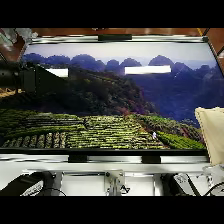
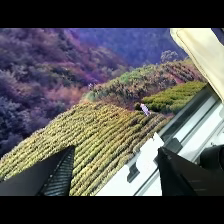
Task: Fold the shirts.
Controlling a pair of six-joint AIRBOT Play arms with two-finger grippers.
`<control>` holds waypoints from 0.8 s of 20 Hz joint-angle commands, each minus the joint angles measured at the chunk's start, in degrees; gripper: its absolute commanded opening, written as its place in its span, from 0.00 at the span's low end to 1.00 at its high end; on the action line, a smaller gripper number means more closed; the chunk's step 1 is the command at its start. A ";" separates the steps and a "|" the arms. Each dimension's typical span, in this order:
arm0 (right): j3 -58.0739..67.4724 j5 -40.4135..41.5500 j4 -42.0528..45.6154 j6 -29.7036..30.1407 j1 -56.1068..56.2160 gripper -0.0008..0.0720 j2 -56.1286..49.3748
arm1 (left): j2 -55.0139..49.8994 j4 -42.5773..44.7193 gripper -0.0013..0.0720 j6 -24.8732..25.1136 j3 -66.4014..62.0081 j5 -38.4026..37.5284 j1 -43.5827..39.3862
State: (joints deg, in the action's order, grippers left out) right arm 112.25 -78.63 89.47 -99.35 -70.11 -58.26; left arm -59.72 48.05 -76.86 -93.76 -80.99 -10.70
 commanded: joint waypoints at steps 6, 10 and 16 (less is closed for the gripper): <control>-24.59 -21.59 -2.29 9.49 8.63 0.75 8.90 | -2.91 0.04 0.86 1.36 0.02 2.38 -0.02; -43.28 -19.61 -5.62 7.39 18.62 0.75 18.51 | -6.49 0.07 0.86 1.36 0.02 2.36 -0.02; -56.78 4.94 -20.39 2.99 49.18 0.75 21.00 | -14.82 9.27 0.84 0.22 0.02 -0.11 -0.13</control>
State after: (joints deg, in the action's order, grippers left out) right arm 60.66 -86.70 74.39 -93.19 -34.74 -37.93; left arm -70.81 51.42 -75.59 -93.76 -79.05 -10.74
